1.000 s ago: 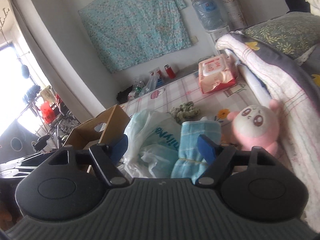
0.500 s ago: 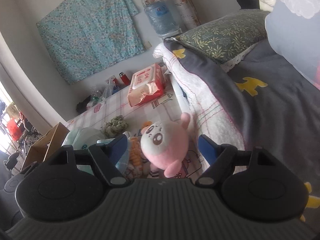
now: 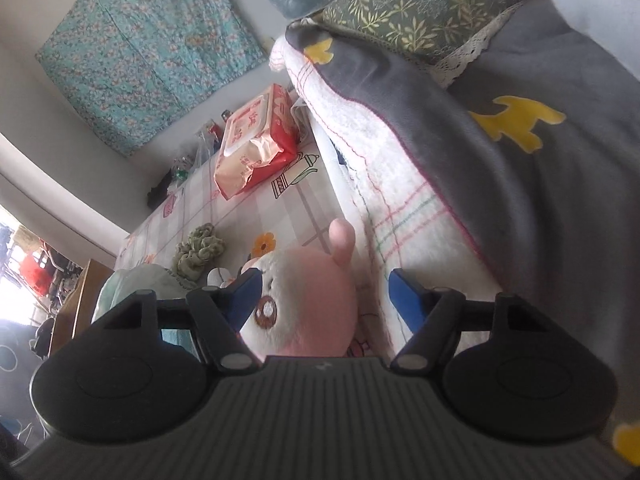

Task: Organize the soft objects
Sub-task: 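Close the right gripper on the pink plush bunny's head and lift it, then carry the plush bunny with the right gripper over the cardboard box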

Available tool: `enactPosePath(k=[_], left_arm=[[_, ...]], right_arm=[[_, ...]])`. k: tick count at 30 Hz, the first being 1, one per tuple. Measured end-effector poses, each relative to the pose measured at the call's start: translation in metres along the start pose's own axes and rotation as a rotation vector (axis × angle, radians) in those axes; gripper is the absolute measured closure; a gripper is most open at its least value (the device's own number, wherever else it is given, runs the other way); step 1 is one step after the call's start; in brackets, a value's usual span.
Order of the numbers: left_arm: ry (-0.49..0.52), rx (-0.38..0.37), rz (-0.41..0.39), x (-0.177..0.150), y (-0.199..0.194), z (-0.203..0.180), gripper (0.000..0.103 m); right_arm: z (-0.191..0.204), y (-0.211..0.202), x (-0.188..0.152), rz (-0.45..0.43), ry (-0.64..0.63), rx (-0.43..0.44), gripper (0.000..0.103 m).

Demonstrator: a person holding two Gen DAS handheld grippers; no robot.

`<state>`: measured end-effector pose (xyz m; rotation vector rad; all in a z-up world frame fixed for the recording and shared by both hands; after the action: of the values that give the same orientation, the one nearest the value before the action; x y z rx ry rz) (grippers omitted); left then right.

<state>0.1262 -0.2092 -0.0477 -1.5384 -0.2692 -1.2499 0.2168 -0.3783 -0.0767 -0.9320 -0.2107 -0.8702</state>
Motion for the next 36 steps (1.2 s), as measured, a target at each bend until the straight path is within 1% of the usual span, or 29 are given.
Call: enactPosePath(k=[4,8,9,12,15,17,19,20,21,22,23,28,36], left_arm=[[0.011,-0.023,0.03,0.001,0.018,-0.003,0.021],[0.063,-0.014,0.048,0.001,0.031,-0.015,0.021],[0.072,-0.009,0.048,0.001,0.033,-0.017,0.021],[0.088,0.036,0.058,-0.002,0.038,-0.021,0.021],[0.092,0.055,0.069,-0.004,0.042,-0.021,0.021],[0.084,0.068,0.088,-0.006,0.046,-0.019,0.023],[0.067,0.06,0.09,-0.007,0.047,-0.016,0.026],[0.057,0.057,0.086,-0.008,0.047,-0.015,0.026],[0.053,0.055,0.083,-0.008,0.046,-0.015,0.027],[0.054,0.056,0.079,-0.008,0.046,-0.015,0.028],[0.055,0.058,0.075,-0.008,0.044,-0.016,0.029],[0.054,0.042,0.052,-0.004,0.034,-0.02,0.03],[0.076,0.048,-0.03,0.011,0.002,-0.029,0.03]], right_arm=[[0.0,0.02,0.009,0.032,0.006,0.002,0.033],[0.007,0.032,0.011,0.068,-0.018,0.014,0.027],[0.009,0.035,0.011,0.075,-0.03,0.014,0.026],[0.014,0.04,0.01,0.083,-0.056,0.008,0.024],[0.017,0.045,0.008,0.092,-0.063,0.018,0.024],[0.02,0.048,0.006,0.102,-0.071,0.029,0.024],[0.022,0.049,0.004,0.107,-0.088,0.031,0.024],[0.023,0.049,0.003,0.109,-0.093,0.033,0.026],[0.023,0.048,0.002,0.107,-0.091,0.038,0.027],[0.023,0.047,0.001,0.107,-0.083,0.053,0.035],[0.022,0.045,0.001,0.108,-0.069,0.069,0.038],[0.025,0.03,0.0,0.082,-0.085,0.058,0.04],[0.037,-0.017,0.001,0.007,-0.118,0.07,0.04]])
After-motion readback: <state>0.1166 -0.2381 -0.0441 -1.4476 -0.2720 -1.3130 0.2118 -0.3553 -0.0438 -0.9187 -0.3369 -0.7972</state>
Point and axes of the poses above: each gripper's, at about its wrist camera, not at the fingertips, and y roughly the way its jaws point, z to its left, x to its top, the point moved 4 cm from there along y, roughly the way its jaws point, and after that the axes turned 5 degrees about x, right-handed, at the moved point
